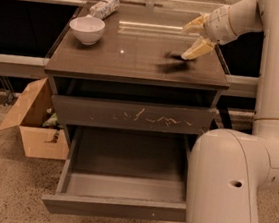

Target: Pick rxbar chocolate from middle drawer and place on counter

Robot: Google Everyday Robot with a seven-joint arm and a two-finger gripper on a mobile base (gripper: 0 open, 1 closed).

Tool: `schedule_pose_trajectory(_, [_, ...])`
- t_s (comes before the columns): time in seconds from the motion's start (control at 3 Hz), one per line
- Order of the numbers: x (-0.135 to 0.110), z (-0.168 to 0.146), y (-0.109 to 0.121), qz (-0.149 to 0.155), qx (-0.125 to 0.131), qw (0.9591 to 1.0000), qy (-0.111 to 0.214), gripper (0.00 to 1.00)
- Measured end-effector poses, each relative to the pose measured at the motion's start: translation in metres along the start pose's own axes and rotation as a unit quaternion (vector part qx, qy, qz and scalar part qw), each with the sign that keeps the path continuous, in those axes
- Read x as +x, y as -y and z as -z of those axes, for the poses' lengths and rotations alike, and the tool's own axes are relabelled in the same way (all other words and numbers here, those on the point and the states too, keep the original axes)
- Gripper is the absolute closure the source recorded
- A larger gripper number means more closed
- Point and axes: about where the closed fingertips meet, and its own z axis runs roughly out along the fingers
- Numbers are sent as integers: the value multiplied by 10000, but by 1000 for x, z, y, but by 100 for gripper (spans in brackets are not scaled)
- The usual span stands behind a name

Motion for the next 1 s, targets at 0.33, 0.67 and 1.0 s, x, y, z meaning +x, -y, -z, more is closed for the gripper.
schedule_pose_trajectory(0.33, [4,0,-1,-94,26,9999,32,0])
schedule_pose_trajectory(0.67, [2,7,3,-98,138,9998,106,0])
schedule_pose_trajectory(1.0, [-9,35,11,-17,457,9982,393,0])
